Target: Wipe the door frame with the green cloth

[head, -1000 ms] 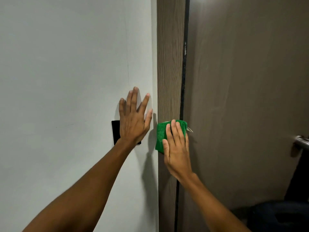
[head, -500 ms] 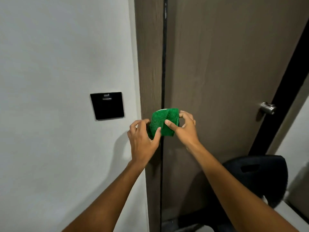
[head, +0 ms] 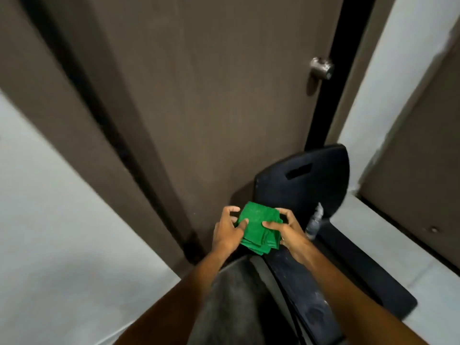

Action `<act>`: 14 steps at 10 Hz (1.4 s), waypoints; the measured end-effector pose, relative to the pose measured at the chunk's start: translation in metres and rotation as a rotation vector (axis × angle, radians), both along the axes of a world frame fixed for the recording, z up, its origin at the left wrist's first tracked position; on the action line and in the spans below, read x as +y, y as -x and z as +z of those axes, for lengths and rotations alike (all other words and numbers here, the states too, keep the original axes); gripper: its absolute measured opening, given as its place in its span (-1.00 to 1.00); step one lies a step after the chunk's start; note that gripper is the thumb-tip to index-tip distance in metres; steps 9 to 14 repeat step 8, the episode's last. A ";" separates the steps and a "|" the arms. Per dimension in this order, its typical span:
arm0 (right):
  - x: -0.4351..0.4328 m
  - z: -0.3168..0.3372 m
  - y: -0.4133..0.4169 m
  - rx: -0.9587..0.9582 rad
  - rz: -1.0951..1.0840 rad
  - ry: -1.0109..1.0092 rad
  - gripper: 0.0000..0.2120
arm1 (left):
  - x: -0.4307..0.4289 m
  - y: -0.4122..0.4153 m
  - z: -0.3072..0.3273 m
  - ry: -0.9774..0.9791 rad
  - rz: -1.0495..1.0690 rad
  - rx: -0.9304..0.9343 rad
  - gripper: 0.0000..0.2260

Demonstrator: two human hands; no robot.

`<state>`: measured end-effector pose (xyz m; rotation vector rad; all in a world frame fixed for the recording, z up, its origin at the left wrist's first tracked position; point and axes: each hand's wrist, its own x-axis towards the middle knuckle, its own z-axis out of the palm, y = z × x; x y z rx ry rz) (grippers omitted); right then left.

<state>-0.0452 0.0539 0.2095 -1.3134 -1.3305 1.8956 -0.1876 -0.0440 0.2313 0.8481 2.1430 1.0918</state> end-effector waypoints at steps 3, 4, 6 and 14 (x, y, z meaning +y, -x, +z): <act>0.006 -0.130 -0.158 -0.307 -0.111 0.037 -0.57 | 0.047 -0.150 -0.145 0.285 -0.465 0.014 -0.82; -0.013 -0.177 -0.201 -0.402 -0.183 0.102 -0.62 | 0.047 -0.189 -0.195 0.366 -0.585 0.021 -0.79; -0.046 -0.231 -0.223 -0.781 0.149 0.151 -0.48 | 0.031 -0.217 -0.264 0.594 -0.866 0.173 -0.63; -0.059 -0.215 -0.211 -1.316 0.535 -0.165 -0.42 | 0.007 -0.191 -0.256 0.688 -1.033 0.380 -0.44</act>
